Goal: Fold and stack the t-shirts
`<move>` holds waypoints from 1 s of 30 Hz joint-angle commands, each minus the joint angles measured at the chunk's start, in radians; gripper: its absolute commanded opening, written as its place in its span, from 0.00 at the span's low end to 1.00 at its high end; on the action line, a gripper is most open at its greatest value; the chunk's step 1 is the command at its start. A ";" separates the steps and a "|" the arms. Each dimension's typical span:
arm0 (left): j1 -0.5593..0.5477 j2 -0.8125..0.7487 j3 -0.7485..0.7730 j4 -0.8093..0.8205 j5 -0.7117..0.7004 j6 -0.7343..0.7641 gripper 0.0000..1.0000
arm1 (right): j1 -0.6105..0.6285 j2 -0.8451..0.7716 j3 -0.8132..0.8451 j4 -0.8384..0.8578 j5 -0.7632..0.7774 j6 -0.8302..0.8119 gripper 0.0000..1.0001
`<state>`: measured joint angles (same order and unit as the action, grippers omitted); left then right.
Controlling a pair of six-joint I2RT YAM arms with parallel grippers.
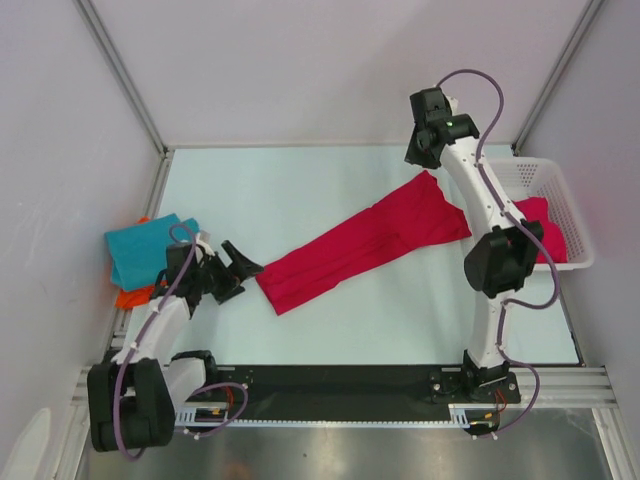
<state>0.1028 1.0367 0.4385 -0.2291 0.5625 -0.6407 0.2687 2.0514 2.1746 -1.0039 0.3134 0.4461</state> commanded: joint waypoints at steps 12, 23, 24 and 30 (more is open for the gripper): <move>-0.152 -0.055 -0.113 0.126 -0.230 -0.093 1.00 | 0.078 -0.252 -0.202 -0.044 -0.025 -0.015 0.37; -0.215 0.147 -0.113 0.330 -0.205 -0.131 1.00 | 0.087 -0.290 -0.173 -0.107 -0.008 -0.010 0.36; -0.219 0.169 -0.113 0.341 -0.202 -0.132 1.00 | 0.087 -0.292 -0.170 -0.116 -0.008 -0.012 0.36; -0.224 0.217 -0.133 0.438 -0.145 -0.155 0.68 | 0.089 -0.303 -0.176 -0.136 0.018 -0.023 0.36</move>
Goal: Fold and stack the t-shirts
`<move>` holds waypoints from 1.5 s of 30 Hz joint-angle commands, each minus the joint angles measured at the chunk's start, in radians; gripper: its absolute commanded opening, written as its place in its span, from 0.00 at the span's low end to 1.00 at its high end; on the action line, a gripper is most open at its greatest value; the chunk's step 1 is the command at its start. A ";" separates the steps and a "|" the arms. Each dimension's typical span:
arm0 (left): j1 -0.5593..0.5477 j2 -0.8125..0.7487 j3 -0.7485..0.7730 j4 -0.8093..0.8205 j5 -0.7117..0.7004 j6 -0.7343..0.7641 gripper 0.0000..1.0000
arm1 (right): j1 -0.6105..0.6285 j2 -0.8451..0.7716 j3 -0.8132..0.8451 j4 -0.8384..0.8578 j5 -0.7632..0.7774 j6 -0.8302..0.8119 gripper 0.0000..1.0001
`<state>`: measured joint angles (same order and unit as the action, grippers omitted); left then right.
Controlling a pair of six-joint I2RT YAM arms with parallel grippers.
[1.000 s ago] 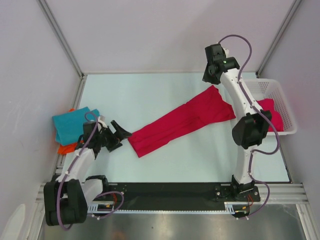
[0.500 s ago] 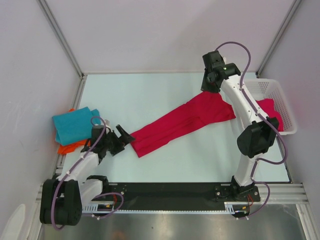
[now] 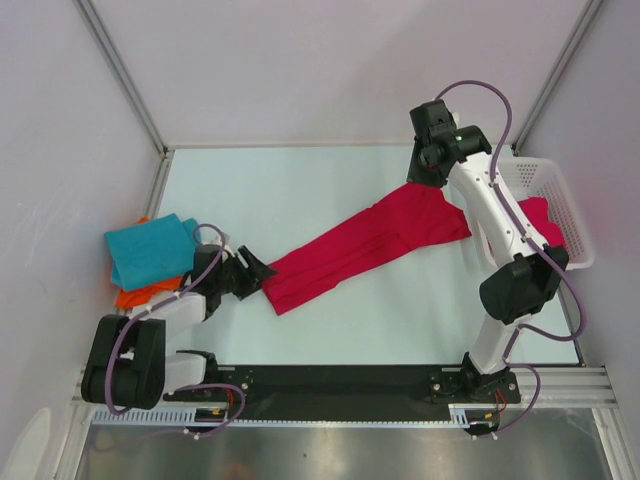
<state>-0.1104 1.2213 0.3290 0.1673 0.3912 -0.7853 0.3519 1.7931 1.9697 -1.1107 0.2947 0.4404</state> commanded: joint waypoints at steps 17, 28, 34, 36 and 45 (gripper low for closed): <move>-0.011 -0.141 0.045 -0.109 0.067 0.026 0.00 | -0.007 -0.136 -0.118 0.018 -0.035 -0.026 0.35; -0.038 -0.171 0.188 -0.255 0.060 0.038 0.00 | -0.004 -0.235 -0.282 0.084 -0.120 -0.016 0.35; -0.112 0.050 0.344 -0.184 0.064 0.024 0.00 | -0.007 -0.270 -0.295 0.072 -0.128 -0.017 0.35; -0.150 0.108 0.418 -0.172 0.067 0.011 0.00 | -0.007 -0.284 -0.293 0.066 -0.124 -0.019 0.35; -0.291 0.437 0.725 -0.101 0.077 -0.043 0.00 | -0.008 -0.322 -0.289 0.034 -0.123 -0.015 0.35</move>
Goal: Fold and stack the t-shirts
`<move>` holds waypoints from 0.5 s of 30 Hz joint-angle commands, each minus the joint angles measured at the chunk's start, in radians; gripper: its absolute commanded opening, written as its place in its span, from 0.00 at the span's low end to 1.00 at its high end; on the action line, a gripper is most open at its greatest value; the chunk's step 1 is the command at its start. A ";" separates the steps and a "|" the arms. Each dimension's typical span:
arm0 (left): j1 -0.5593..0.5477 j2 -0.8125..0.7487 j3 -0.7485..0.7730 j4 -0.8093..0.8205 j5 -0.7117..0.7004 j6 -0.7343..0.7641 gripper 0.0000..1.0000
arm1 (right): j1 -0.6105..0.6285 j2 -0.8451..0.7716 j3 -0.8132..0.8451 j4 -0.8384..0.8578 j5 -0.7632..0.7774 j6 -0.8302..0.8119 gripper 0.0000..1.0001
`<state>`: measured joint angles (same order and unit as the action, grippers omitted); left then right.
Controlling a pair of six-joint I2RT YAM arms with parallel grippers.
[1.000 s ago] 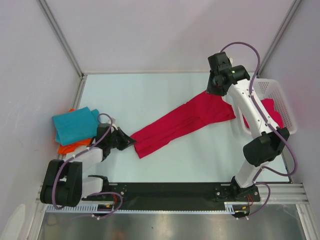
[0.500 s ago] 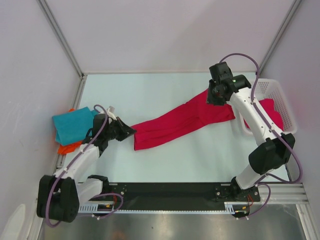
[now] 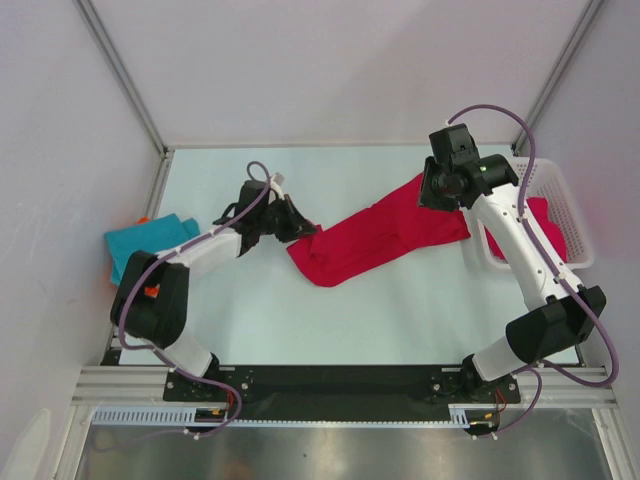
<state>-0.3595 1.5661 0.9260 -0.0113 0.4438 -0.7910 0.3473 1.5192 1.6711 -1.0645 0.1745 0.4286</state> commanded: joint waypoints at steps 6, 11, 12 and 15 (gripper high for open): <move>-0.105 0.279 0.289 0.109 0.058 -0.091 0.00 | -0.019 -0.067 0.006 -0.038 0.020 -0.014 0.35; -0.150 0.390 0.378 0.120 0.079 -0.120 0.00 | -0.034 -0.074 -0.002 -0.049 0.019 -0.021 0.35; -0.153 0.405 0.382 0.122 0.081 -0.120 0.00 | -0.039 -0.073 -0.004 -0.052 0.019 -0.021 0.35; -0.157 0.419 0.387 0.125 0.084 -0.123 0.04 | -0.044 -0.074 -0.014 -0.052 0.017 -0.025 0.35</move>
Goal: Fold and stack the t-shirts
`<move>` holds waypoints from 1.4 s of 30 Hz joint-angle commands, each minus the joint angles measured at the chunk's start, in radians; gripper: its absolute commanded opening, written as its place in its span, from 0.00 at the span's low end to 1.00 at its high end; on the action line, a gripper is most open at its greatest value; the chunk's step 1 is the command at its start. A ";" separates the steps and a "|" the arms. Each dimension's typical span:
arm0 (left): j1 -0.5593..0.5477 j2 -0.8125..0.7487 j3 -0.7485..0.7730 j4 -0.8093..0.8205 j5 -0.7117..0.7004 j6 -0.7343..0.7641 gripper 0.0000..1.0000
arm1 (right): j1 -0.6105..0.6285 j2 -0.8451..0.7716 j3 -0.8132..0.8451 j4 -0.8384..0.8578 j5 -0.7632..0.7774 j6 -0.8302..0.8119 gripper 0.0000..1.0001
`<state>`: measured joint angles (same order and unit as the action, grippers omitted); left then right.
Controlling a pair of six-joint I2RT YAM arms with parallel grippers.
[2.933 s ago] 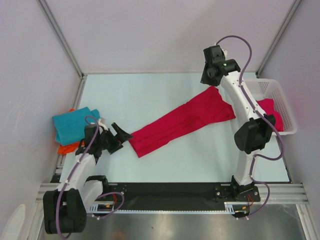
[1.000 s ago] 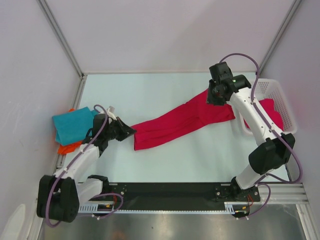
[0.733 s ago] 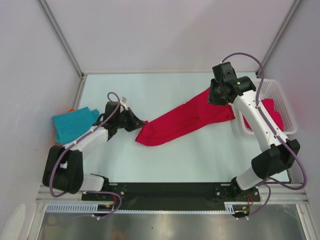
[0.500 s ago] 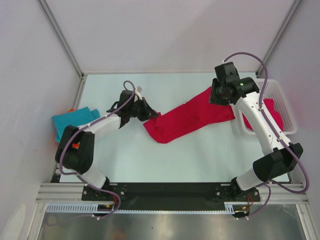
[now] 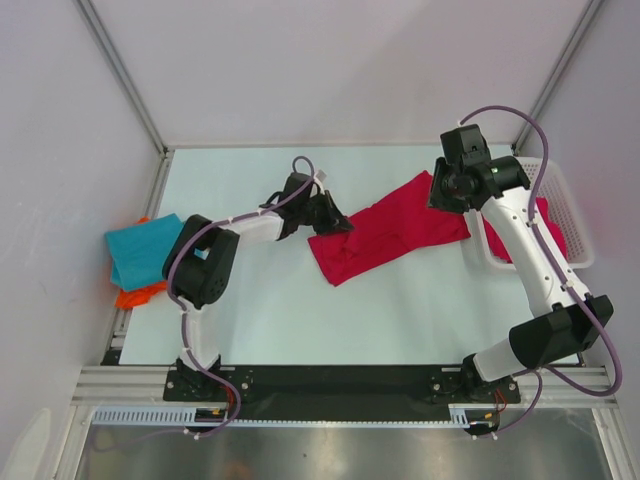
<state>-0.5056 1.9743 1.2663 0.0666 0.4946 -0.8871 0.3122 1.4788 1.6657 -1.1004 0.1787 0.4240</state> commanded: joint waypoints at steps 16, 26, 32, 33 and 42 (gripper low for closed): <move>-0.001 -0.238 -0.031 -0.191 -0.254 0.167 1.00 | -0.007 -0.037 -0.066 0.010 -0.008 -0.013 0.35; 0.003 -0.284 -0.137 -0.208 -0.372 0.209 1.00 | 0.001 -0.041 -0.106 0.028 -0.024 -0.010 0.34; 0.003 -0.201 -0.176 -0.131 -0.337 0.191 0.99 | -0.007 -0.057 -0.118 0.024 -0.012 -0.016 0.34; 0.003 -0.196 -0.180 -0.120 -0.323 0.185 1.00 | -0.008 -0.057 -0.119 0.025 -0.012 -0.016 0.34; -0.004 -0.173 -0.177 -0.080 -0.284 0.174 1.00 | -0.012 -0.057 -0.119 0.017 -0.005 -0.013 0.34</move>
<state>-0.5083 1.8137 1.0859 -0.0799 0.1818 -0.7071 0.3035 1.4578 1.5459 -1.0874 0.1673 0.4232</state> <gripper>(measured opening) 0.996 0.344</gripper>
